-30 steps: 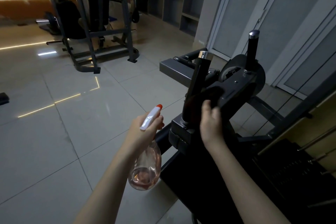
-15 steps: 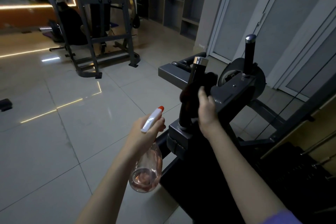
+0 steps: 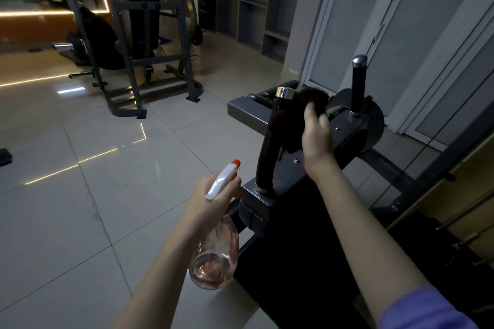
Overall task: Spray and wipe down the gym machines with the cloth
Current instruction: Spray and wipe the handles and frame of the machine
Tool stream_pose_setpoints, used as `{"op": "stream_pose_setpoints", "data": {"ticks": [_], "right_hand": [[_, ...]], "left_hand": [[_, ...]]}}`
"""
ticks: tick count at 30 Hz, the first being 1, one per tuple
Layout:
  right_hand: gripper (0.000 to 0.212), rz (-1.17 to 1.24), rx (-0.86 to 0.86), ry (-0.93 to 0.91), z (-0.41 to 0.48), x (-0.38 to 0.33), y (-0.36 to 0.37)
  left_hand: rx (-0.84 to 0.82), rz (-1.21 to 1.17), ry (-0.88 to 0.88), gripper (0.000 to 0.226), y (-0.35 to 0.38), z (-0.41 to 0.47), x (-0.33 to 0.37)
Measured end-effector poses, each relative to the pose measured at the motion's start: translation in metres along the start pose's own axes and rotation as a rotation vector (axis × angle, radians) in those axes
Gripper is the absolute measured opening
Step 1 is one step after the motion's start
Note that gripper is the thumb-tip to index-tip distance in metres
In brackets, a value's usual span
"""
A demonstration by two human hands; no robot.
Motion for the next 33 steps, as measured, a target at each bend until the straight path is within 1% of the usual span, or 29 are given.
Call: {"op": "stream_pose_setpoints", "data": {"ticks": [2,4,7,11,13,14,15,16,17,18,19,21,22,23,24,25,27,28,31,32,33], "right_hand": [[0.031,-0.043,-0.03,-0.064,0.003,-0.014,0.015],[0.036,-0.113,-0.034,-0.094,0.0,-0.007,0.019],[0.036,-0.162,-0.056,-0.003,-0.011,0.03,0.009],[0.03,-0.263,-0.156,0.091,-0.019,0.065,-0.003],[0.019,-0.206,-0.172,0.093,-0.013,0.058,-0.008],[0.016,-0.15,-0.131,0.082,-0.008,0.045,-0.013],[0.018,-0.101,-0.069,0.063,-0.002,0.03,-0.016],[0.024,-0.041,-0.018,0.048,0.005,0.013,-0.017],[0.034,0.012,0.005,0.035,0.013,-0.002,-0.013],[0.042,0.036,-0.013,0.012,0.017,-0.018,-0.005],[0.045,0.01,-0.061,-0.05,0.018,-0.032,0.007],[0.036,-0.205,-0.137,-0.291,0.018,-0.047,0.029],[0.029,-0.327,-0.14,-0.41,0.018,-0.049,0.034],[0.024,-0.425,-0.137,-0.486,0.02,-0.049,0.036],[0.021,-0.492,-0.15,-0.525,0.021,-0.05,0.037],[0.018,-0.553,-0.183,-0.546,0.024,-0.052,0.038],[0.021,-0.688,-0.22,-0.544,0.028,-0.063,0.042],[0.022,-0.74,-0.233,-0.507,0.033,-0.069,0.045],[0.01,-0.885,-0.305,-0.34,0.041,-0.077,0.05],[0.011,-0.919,-0.338,-0.342,0.04,-0.076,0.051],[0.013,-0.943,-0.351,-0.395,0.035,-0.076,0.051]], "left_hand": [[0.016,0.011,-0.008,0.03,-0.003,-0.001,-0.004],[0.022,0.024,-0.028,0.028,-0.006,-0.003,-0.006],[0.006,0.031,-0.048,0.044,-0.004,-0.004,-0.006],[-0.023,-0.002,-0.032,0.044,0.009,-0.002,0.002],[-0.029,-0.016,-0.024,0.029,0.012,0.0,0.002],[-0.037,-0.023,-0.017,0.019,0.014,0.001,0.003],[-0.045,-0.026,-0.009,0.014,0.014,0.002,0.004],[-0.055,-0.021,0.001,0.012,0.014,0.003,0.005],[-0.063,-0.01,0.017,0.016,0.014,0.004,0.005],[-0.068,0.003,0.03,0.025,0.013,0.004,0.006],[-0.071,0.009,0.039,0.033,0.012,0.003,0.006],[-0.066,0.008,0.052,0.048,0.011,0.001,0.007],[-0.063,0.016,0.055,0.056,0.01,0.0,0.007],[-0.062,0.024,0.052,0.063,0.009,0.0,0.007],[-0.06,0.029,0.045,0.065,0.009,-0.001,0.006],[-0.056,0.03,0.035,0.066,0.009,-0.002,0.005],[-0.059,0.036,0.025,0.065,0.009,-0.002,0.004],[-0.062,0.041,0.02,0.062,0.01,-0.003,0.004],[-0.063,0.04,0.009,0.051,0.011,-0.003,0.004],[-0.068,0.03,0.006,0.046,0.011,-0.003,0.005],[-0.074,0.021,0.006,0.04,0.012,-0.002,0.005]]}}
Point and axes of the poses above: each hand's wrist, its own z-axis towards the middle knuckle, its own y-axis out of the palm, x = y × z, the point moved 5 cm from there along z, towards the middle knuckle, and after that the axes turned 8 degrees about x, right-handed, at the moved point
